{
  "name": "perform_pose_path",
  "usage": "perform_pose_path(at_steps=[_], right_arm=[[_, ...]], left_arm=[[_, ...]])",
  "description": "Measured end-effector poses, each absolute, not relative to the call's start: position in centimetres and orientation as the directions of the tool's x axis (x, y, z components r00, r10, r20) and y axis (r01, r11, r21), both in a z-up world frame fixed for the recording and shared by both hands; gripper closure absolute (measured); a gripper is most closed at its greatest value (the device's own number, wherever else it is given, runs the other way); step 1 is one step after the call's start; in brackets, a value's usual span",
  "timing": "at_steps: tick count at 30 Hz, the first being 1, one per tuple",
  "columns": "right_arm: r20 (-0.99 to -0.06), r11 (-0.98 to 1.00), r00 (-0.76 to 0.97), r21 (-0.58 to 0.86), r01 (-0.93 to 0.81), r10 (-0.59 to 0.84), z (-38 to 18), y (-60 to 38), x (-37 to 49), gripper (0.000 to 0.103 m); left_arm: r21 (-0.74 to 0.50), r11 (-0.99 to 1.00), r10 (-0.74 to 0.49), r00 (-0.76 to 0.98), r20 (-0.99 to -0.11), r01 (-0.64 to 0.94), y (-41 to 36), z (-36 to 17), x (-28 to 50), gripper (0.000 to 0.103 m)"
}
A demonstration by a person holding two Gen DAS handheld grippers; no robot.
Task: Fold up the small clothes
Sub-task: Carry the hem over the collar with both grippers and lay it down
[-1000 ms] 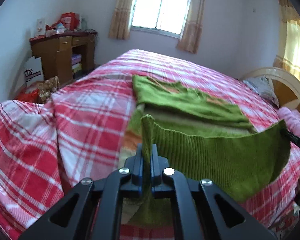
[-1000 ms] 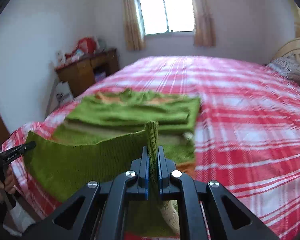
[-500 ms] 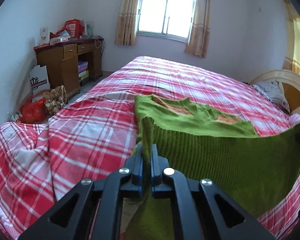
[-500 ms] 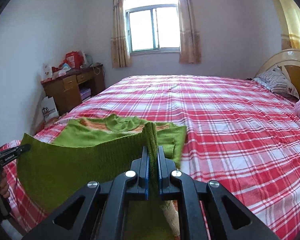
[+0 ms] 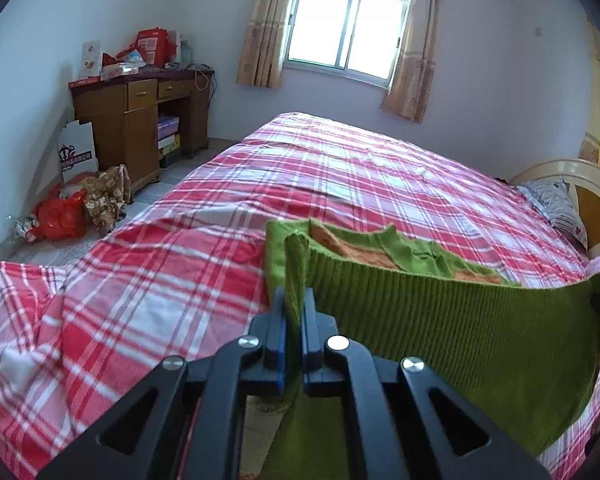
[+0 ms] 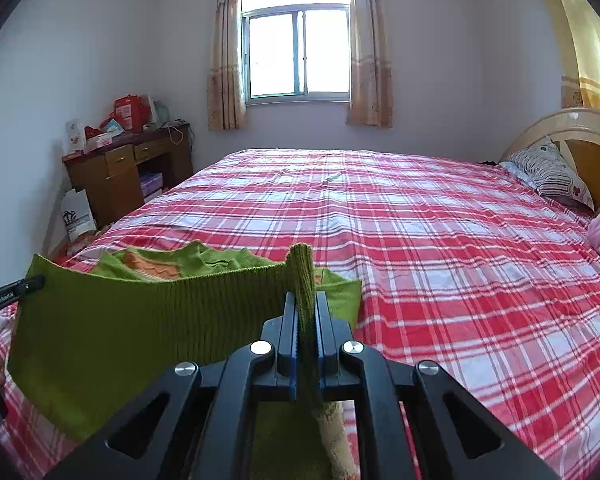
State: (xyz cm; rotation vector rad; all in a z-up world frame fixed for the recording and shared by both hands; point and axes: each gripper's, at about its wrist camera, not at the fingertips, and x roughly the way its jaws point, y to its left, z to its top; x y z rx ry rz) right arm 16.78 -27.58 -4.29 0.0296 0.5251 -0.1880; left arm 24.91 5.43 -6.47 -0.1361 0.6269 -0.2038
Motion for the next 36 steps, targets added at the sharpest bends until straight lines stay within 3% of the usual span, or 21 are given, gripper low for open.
perform_pose_path(at_steps=[22, 30, 32, 36], right_arm=[[-0.546, 0.962, 0.796, -0.078, 0.262, -0.261, -6.3, -31.6, 30.8, 0.097], [-0.647, 0.944, 0.694, -0.134, 0.302, -0.315, -12.0, -33.5, 36.7, 0.097], [-0.669, 0.941, 0.671, -0.145, 0.306, -0.321, -12.4, -33.7, 37.2, 0.097], [-0.732, 0.935, 0.592, -0.184, 0.304, -0.337, -13.8, -33.8, 38.6, 0.097]], left_arm=[[-0.151, 0.983, -0.178, 0.789, -0.589, 0.109, 0.9, -6.5, 37.2, 0.098], [-0.045, 0.997, -0.077, 0.714, -0.696, 0.064, -2.1, -11.0, 42.0, 0.098], [-0.048, 0.997, -0.078, 0.701, -0.709, 0.063, -2.0, -11.1, 42.2, 0.097], [-0.029, 0.999, -0.04, 0.659, -0.751, 0.027, -1.9, -11.8, 43.0, 0.085]])
